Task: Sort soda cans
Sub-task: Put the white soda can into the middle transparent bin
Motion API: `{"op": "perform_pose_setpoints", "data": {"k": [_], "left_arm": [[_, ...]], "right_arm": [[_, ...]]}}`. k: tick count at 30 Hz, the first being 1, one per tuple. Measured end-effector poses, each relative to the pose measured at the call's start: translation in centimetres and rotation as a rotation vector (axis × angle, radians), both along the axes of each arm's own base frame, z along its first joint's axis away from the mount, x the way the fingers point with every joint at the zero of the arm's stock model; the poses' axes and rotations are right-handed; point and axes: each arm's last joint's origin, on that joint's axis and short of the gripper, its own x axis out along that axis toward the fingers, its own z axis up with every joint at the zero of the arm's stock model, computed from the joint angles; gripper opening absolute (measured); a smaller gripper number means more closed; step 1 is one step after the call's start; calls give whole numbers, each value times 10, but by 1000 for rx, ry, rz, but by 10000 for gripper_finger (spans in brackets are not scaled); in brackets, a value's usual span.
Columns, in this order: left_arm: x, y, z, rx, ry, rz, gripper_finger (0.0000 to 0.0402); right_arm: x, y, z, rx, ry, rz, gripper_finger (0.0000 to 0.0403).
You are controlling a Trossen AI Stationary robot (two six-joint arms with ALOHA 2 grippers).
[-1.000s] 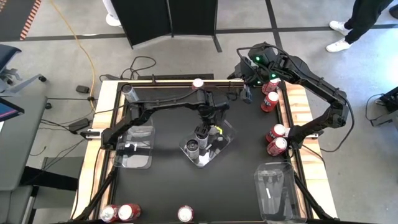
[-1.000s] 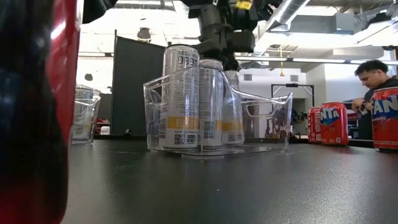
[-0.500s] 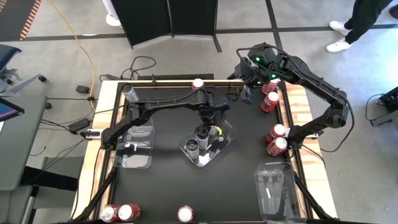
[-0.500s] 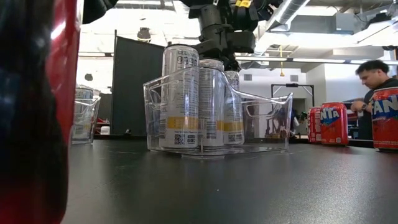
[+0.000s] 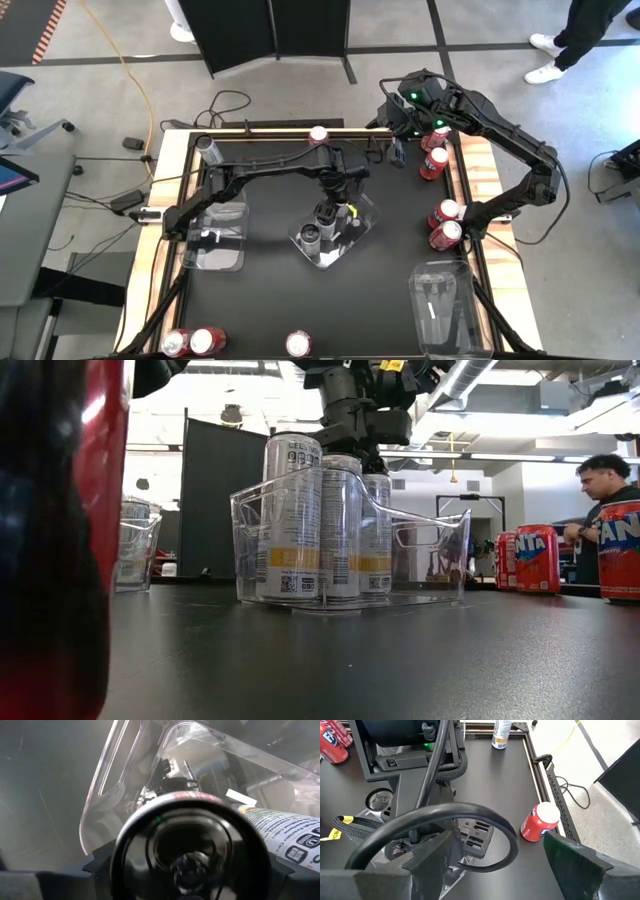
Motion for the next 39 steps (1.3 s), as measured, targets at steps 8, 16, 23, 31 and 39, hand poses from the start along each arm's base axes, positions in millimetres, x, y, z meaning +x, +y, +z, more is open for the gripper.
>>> {"op": "perform_pose_setpoints", "data": {"k": [8, 16, 23, 31, 39], "left_arm": [[0, 0, 0, -3, -2, 16, 281], [0, -1, 7, -1, -23, 18, 287], [-1, -1, 11, 3, -35, 25, 288], [-3, -2, 16, -8, -47, 59, 288], [-4, 1, 18, -31, -55, 114, 311]], "right_arm": [[0, 0, 0, 0, 1, -1, 331], [0, 0, 0, -3, 2, 0, 331], [0, 0, 0, -3, 2, -1, 331], [0, 0, 0, -1, 1, -3, 331], [0, 0, 0, 1, 0, -6, 331]]}}
